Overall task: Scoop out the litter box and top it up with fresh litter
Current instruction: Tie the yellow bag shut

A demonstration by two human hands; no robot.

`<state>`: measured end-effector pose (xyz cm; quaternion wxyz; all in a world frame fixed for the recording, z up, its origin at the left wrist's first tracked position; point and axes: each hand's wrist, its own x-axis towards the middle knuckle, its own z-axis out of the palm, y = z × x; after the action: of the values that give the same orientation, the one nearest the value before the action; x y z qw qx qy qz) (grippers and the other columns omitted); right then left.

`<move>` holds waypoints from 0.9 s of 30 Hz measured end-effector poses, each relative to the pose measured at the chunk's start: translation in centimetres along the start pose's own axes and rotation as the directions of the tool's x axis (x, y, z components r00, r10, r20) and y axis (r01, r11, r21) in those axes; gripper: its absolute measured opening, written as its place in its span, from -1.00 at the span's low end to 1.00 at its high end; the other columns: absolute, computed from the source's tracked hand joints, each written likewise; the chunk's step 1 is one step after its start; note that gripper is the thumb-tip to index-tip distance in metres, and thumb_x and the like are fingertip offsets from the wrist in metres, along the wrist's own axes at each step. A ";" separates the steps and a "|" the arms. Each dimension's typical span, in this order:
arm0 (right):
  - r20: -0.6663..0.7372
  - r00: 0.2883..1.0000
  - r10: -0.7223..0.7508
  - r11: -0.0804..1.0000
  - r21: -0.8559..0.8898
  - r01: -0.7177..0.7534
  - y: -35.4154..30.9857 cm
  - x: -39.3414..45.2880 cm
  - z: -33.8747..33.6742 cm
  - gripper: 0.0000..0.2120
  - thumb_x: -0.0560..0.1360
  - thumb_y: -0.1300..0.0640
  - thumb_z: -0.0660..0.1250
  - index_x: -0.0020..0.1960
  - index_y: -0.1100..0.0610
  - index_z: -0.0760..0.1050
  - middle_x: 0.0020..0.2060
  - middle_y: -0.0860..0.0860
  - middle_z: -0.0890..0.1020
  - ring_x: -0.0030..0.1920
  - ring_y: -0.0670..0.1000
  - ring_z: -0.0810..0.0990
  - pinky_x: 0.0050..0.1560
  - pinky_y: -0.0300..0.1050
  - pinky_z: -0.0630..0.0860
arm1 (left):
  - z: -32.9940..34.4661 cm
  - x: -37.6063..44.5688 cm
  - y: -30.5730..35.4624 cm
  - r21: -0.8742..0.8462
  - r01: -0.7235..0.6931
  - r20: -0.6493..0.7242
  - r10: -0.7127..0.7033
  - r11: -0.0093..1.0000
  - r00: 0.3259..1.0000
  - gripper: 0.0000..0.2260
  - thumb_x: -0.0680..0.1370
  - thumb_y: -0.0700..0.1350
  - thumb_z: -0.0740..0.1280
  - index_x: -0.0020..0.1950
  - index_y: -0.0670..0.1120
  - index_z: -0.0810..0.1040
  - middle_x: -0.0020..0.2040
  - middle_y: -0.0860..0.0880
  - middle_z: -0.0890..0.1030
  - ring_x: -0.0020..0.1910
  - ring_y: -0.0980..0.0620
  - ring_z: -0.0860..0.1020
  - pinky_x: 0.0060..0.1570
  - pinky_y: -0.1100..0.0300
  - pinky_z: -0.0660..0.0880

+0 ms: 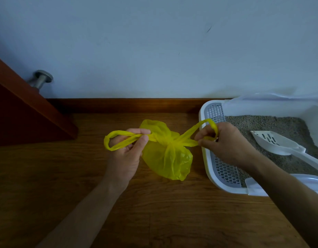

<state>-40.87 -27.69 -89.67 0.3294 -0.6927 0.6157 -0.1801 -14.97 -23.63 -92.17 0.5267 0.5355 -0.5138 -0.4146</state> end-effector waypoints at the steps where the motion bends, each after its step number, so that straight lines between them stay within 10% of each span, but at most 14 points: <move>1: -0.024 1.000 -0.010 0.995 0.103 0.012 -0.1 0.0 0.0 -0.86 0.48 0.22 0.43 -0.16 -0.01 0.67 -0.23 -0.12 0.69 -0.20 -0.15 0.62 -0.15 -0.24 0.53 | 0.0 0.1 0.1 0.033 -0.034 0.003 0.034 0.999 0.999 -0.88 0.58 -0.16 0.34 0.02 -0.15 0.66 -0.34 -0.13 0.57 -0.37 -0.20 0.47 -0.41 -0.03 0.40; 8: -0.156 0.986 -0.057 0.959 0.266 0.098 -1.4 -0.1 1.2 -0.68 0.65 0.01 0.10 -0.16 0.16 0.42 -0.21 0.21 0.51 -0.18 0.25 0.52 -0.21 0.29 0.53 | 0.8 0.3 0.8 0.188 -0.216 0.041 0.212 0.958 0.976 -0.79 0.64 -0.19 0.19 -0.02 -0.22 0.59 -0.02 0.00 0.62 -0.13 0.05 0.57 -0.19 0.19 0.48; 14: -0.006 1.000 0.010 0.763 0.646 -0.004 -3.4 -0.9 1.5 -0.70 0.69 0.16 0.06 -0.19 0.17 0.37 -0.14 0.22 0.48 -0.11 0.19 0.51 -0.10 0.03 0.58 | 1.1 0.1 2.3 0.253 -0.245 0.135 0.216 0.936 0.967 -0.76 0.67 -0.11 0.17 0.01 -0.13 0.62 -0.07 -0.01 0.66 -0.08 -0.04 0.63 -0.11 0.01 0.53; 20: -0.079 0.982 -0.170 0.714 0.677 0.178 -4.5 -1.4 1.8 -0.72 0.62 0.08 0.08 -0.10 0.21 0.46 0.00 0.31 0.55 -0.07 0.10 0.53 -0.02 0.03 0.47 | 1.7 0.2 3.7 0.383 -0.175 0.160 0.122 0.907 0.980 -0.73 0.71 -0.05 0.11 0.07 -0.06 0.59 -0.34 0.06 0.61 -0.54 0.10 0.42 -0.53 0.22 0.29; 27: -0.132 0.911 -0.392 0.757 0.516 0.401 -6.1 -1.9 1.1 -0.74 0.62 0.18 0.16 0.07 0.24 0.61 -0.10 0.15 0.59 -0.03 0.07 0.56 0.01 -0.07 0.48 | 2.3 1.5 4.1 0.687 -0.138 0.249 -0.052 0.714 0.967 -0.72 0.69 0.05 0.12 -0.07 -0.04 0.53 -0.31 -0.01 0.58 -0.34 -0.04 0.56 -0.34 -0.05 0.46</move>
<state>-35.99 -25.41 -86.04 0.4578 -0.6868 0.3834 -0.4144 -17.49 -25.07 -88.22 0.2257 0.6255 -0.7068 -0.2414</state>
